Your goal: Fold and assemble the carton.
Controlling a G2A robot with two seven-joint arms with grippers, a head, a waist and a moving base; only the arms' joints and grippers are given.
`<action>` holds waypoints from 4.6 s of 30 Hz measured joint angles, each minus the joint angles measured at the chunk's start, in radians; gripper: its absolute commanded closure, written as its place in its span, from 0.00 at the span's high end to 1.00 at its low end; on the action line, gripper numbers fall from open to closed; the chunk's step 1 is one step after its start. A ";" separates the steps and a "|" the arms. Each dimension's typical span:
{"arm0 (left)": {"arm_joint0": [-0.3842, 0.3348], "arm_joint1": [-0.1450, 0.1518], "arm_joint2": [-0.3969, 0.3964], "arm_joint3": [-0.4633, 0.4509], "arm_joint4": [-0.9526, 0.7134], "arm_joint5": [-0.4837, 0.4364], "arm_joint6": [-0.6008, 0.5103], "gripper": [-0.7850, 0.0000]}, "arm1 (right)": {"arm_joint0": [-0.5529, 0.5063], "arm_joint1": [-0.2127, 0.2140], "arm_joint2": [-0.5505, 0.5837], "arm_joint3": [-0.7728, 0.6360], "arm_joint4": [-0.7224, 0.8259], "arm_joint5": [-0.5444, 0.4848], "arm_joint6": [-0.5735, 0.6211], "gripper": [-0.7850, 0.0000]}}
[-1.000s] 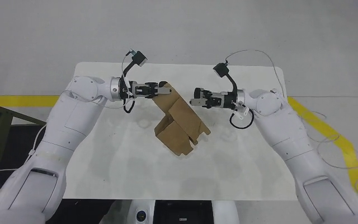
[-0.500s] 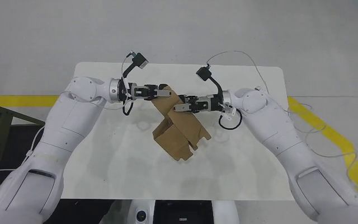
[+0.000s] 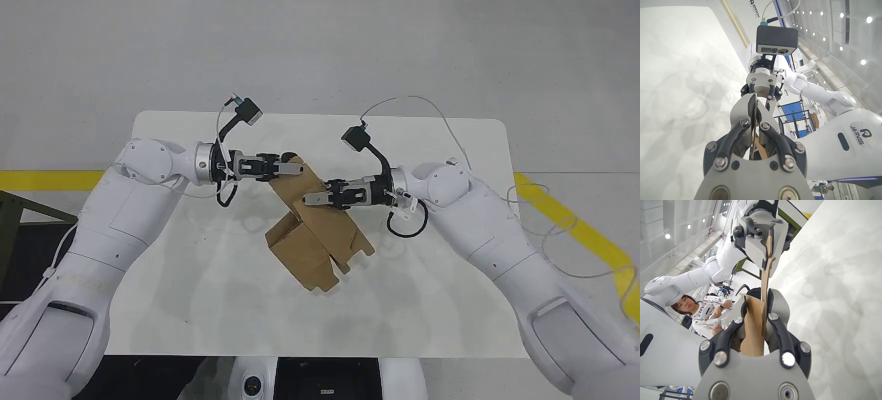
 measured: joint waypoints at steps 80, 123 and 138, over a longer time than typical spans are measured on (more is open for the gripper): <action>0.102 -0.008 -0.021 0.014 -0.112 0.032 0.083 0.00 | 0.056 -0.122 0.058 0.295 0.068 -0.019 -0.443 0.00; 0.132 0.030 -0.088 -0.040 -0.117 0.280 -0.280 0.00 | 0.035 -0.016 0.292 0.275 -0.022 0.160 0.160 1.00; 0.165 0.059 -0.019 -0.141 -0.119 0.293 -0.293 0.00 | -0.084 0.062 0.279 0.034 0.004 0.218 0.218 1.00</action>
